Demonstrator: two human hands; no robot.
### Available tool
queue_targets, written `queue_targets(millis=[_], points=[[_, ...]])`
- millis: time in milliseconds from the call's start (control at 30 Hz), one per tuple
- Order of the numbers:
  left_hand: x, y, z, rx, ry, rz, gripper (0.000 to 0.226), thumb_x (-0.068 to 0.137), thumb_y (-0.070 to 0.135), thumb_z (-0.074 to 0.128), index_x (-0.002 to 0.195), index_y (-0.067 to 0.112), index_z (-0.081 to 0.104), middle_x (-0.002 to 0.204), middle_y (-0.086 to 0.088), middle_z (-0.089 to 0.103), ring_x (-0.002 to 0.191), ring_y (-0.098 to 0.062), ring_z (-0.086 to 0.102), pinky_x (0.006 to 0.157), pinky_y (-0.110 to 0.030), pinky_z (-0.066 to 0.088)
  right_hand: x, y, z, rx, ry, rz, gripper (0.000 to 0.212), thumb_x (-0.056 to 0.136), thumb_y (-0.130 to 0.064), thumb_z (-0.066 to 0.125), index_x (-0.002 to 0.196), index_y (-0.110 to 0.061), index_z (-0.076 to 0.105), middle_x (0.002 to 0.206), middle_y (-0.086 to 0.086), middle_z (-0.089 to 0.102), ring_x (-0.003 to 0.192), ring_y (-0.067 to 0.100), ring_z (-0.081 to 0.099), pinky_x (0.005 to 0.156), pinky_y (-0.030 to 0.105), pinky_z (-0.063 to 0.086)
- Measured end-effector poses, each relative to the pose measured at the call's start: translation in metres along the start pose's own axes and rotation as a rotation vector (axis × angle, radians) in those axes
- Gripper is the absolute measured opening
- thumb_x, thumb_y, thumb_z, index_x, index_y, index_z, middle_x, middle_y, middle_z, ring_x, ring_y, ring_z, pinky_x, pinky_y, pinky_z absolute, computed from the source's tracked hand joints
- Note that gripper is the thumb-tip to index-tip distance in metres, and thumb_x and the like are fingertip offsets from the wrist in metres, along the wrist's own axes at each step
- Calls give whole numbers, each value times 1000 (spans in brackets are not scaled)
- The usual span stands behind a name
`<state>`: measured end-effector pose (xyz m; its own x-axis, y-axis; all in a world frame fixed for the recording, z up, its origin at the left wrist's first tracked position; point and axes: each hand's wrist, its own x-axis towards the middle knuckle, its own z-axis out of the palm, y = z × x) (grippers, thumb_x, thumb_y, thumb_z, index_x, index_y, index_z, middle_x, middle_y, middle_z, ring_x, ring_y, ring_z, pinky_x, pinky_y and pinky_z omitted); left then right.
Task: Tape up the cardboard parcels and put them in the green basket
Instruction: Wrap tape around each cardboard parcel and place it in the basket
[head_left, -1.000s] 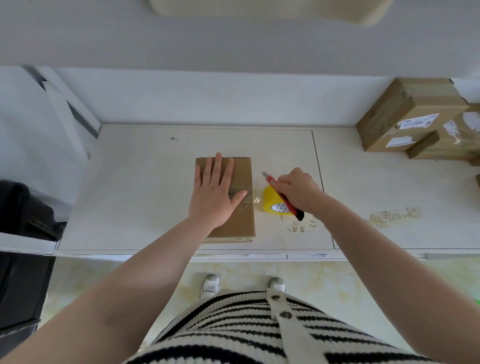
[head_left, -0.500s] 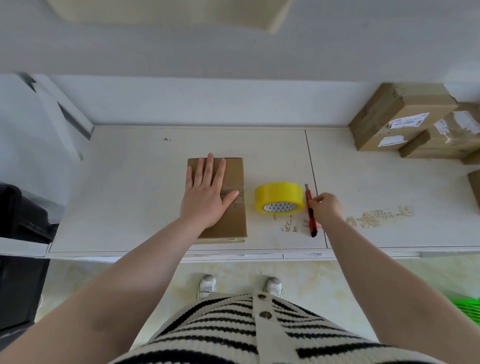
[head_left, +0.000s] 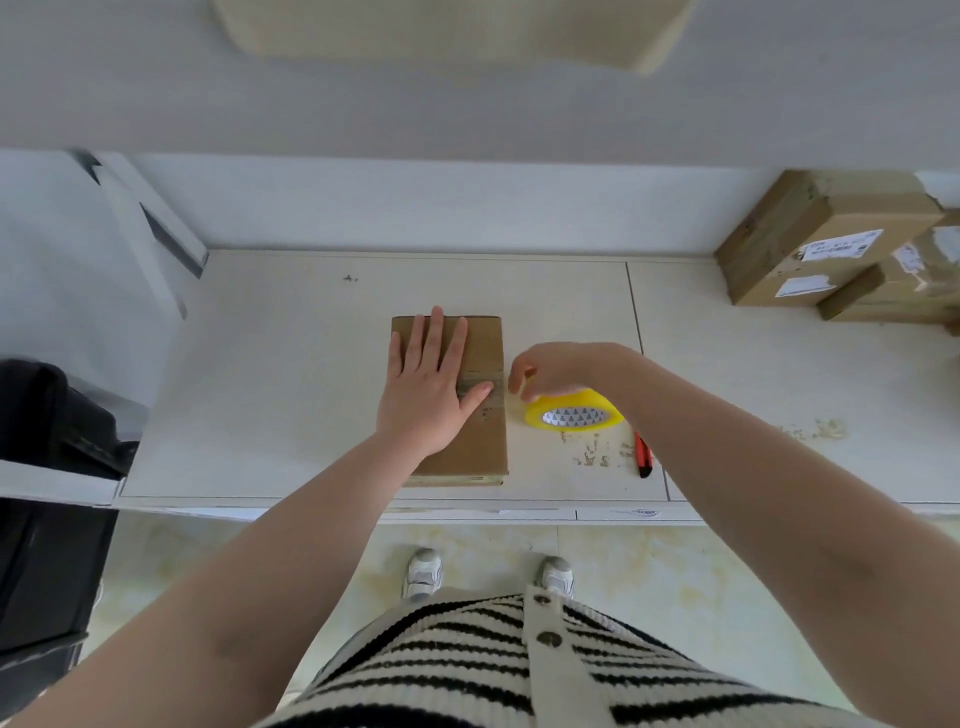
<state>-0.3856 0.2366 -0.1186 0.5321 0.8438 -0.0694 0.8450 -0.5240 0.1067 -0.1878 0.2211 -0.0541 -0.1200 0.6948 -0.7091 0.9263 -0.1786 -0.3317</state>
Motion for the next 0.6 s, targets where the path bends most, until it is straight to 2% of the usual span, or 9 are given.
queue_targets(millis=[67, 167, 300, 333, 400, 467, 600], points=[[0, 0, 0, 1, -2, -2, 84, 89, 71, 9, 158, 24, -5, 165, -8, -12, 152, -26, -10, 121, -45, -10, 0, 3, -1, -1, -1, 12, 18, 91, -23, 62, 108, -24, 67, 118, -5, 62, 115, 20, 55, 102, 39, 44], [0, 0, -1, 6, 0, -3, 84, 90, 71, 9, 158, 24, -6, 165, -7, -13, 152, -26, -11, 121, -45, -10, -2, 10, 0, 47, 27, 25, 16, 88, -29, 67, 103, -23, 71, 111, -5, 64, 107, 18, 56, 98, 38, 46], [0, -1, 0, 0, 3, 4, 84, 90, 71, 7, 158, 24, -6, 165, -7, -14, 152, -26, -11, 121, -45, -11, -5, 17, 6, 205, 166, 2, 1, 87, -20, 68, 87, -20, 68, 95, -4, 63, 92, 17, 57, 76, 27, 45], [0, -1, 1, 0, 3, 6, 84, 90, 71, 7, 158, 24, -6, 165, -7, -14, 152, -26, -11, 121, -45, -11, -7, 19, 6, 224, 182, -7, 3, 87, -17, 68, 85, -20, 67, 94, -1, 65, 91, 18, 58, 75, 26, 45], [1, -1, 1, 1, 3, 6, 84, 90, 71, 6, 158, 24, -6, 165, -7, -14, 152, -26, -11, 121, -45, -10, -13, 25, 9, 253, 182, -32, 6, 86, -13, 68, 84, -19, 68, 100, 4, 69, 94, 20, 60, 83, 30, 47], [2, -1, 1, -3, 4, 6, 84, 89, 71, 6, 158, 25, -7, 165, -6, -15, 152, -26, -12, 121, -44, -11, -25, 32, 13, 291, 186, -71, 7, 86, -12, 69, 83, -18, 68, 102, 2, 69, 97, 17, 60, 86, 25, 45], [0, 3, -4, 20, -16, -6, 84, 88, 70, 5, 157, 25, -12, 164, -12, -19, 151, -30, -16, 119, -49, -14, -51, 43, 22, 542, 371, -66, 7, 87, -10, 69, 84, -17, 68, 93, -5, 66, 86, 6, 58, 72, 19, 39]])
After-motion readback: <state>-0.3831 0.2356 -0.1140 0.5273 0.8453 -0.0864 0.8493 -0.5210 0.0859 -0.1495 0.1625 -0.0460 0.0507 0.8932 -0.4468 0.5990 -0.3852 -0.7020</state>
